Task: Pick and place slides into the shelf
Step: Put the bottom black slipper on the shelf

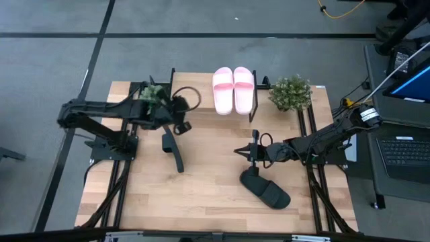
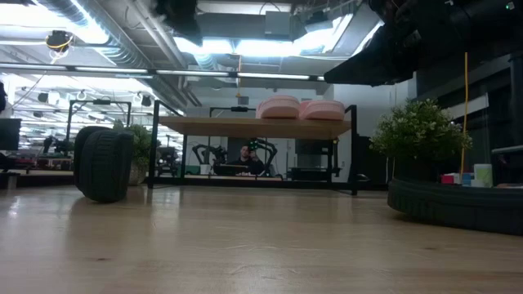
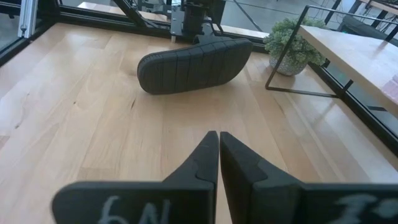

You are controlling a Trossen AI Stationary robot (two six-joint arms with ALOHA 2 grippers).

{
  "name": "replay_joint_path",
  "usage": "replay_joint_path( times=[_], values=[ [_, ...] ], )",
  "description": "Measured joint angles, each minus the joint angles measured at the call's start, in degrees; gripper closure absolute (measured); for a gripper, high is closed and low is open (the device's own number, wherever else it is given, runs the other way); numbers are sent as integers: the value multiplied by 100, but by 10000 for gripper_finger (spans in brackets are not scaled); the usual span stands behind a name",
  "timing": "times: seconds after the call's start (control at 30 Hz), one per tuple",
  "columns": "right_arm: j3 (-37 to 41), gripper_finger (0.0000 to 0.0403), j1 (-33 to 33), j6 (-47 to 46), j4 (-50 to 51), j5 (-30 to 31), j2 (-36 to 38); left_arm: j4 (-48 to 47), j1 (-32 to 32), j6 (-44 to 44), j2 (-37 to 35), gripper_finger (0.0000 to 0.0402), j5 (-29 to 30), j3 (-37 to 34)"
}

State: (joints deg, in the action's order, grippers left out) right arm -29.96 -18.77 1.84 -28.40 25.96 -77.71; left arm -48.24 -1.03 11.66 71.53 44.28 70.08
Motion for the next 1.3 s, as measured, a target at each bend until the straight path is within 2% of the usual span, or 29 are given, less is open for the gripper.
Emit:
replay_joint_path(
  times=[0.2, 0.33, 0.47, 0.6, 0.73, 1.03, 1.3],
  values=[
    [0, 384, 0, -2, 4, -1, 0, 1526, -199, -52, -1084, 401, 9, -1617],
    [-1, 384, -2, 9, 2, 0, 0, 2649, -376, -417, -1745, 401, -179, -2567],
    [1, 384, -1, 9, 2, 0, 0, 3439, -541, -714, -2291, 401, -549, -3310],
    [1, 384, 0, 11, 0, 0, 0, 4016, -681, -731, -2772, 401, -645, -3959],
    [1, 384, 0, 11, 0, -2, 0, 4618, -770, -797, -3110, 401, -920, -4442],
    [1, 384, 1, 318, -7, 0, 0, 6052, -770, -1282, -3272, 401, -2296, -5187],
    [1, 384, 1, 255, -8, 0, 0, 6179, -770, -1332, -3270, 401, -2559, -5383]
  ],
)
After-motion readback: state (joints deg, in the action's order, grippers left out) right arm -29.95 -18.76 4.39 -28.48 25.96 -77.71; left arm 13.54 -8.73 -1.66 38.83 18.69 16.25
